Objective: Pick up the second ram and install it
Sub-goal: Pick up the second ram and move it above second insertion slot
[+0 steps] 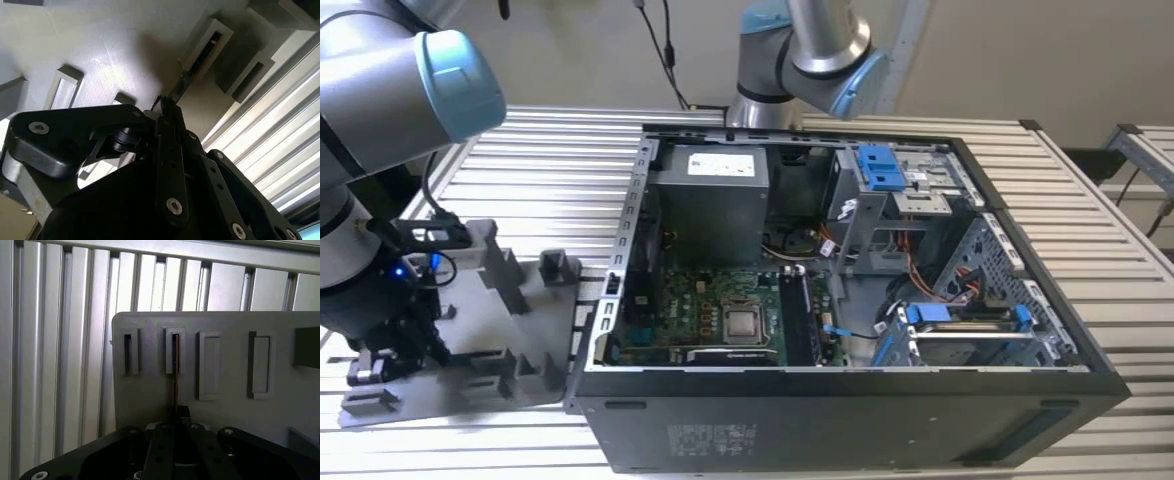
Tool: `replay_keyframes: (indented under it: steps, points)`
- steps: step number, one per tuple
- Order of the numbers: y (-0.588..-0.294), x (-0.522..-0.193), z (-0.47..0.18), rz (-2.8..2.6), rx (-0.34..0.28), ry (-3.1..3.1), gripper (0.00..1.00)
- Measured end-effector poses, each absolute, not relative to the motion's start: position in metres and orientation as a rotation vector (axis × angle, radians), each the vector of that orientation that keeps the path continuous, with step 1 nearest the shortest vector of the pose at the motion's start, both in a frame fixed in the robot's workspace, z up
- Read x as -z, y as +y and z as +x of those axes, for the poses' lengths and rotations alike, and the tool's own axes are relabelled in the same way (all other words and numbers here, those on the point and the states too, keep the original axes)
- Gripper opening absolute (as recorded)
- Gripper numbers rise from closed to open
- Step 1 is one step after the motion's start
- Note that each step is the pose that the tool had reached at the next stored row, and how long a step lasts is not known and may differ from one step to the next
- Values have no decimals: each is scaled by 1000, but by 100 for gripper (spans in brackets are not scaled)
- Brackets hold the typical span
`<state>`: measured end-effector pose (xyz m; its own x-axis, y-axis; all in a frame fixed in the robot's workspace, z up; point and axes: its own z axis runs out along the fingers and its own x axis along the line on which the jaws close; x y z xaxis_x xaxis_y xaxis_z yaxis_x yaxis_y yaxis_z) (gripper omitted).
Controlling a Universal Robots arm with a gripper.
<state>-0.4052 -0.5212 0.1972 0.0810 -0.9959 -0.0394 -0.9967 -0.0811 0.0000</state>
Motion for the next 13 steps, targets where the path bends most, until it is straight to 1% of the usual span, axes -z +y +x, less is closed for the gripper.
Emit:
replay_keyframes:
  steps: [13]
  points:
    - [-521, -197, -405, -2291, -45, 2110, 14]
